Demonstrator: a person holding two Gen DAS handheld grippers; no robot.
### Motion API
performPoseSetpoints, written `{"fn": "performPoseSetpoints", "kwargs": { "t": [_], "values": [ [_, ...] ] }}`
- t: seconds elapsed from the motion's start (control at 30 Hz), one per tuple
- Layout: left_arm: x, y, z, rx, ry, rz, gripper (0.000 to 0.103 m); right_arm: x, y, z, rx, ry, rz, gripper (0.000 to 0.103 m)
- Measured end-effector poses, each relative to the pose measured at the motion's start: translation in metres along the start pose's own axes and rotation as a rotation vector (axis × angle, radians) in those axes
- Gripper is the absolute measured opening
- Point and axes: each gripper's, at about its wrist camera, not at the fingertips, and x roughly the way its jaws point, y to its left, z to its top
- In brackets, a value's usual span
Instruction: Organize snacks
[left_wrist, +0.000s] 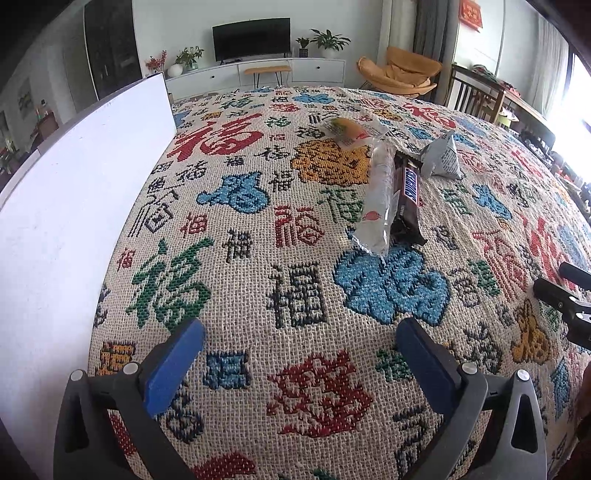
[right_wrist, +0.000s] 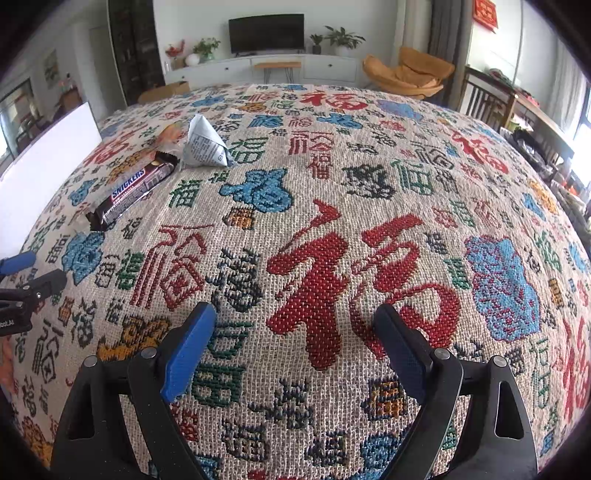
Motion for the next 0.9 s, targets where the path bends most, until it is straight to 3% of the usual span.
{"fn": "performPoseSetpoints", "kwargs": {
  "t": [0.67, 0.83, 0.9],
  "values": [
    [-0.001, 0.0, 0.0, 0.0, 0.0, -0.001, 0.103, 0.001, -0.002, 0.001, 0.005, 0.003, 0.005, 0.091],
    [-0.001, 0.0, 0.0, 0.0, 0.0, 0.0, 0.103, 0.019, -0.017, 0.025, 0.059, 0.062, -0.04, 0.092],
    [-0.001, 0.0, 0.0, 0.0, -0.001, 0.0, 0.103, 0.027, -0.022, 0.031, 0.062, 0.035, -0.054, 0.095]
  ]
}}
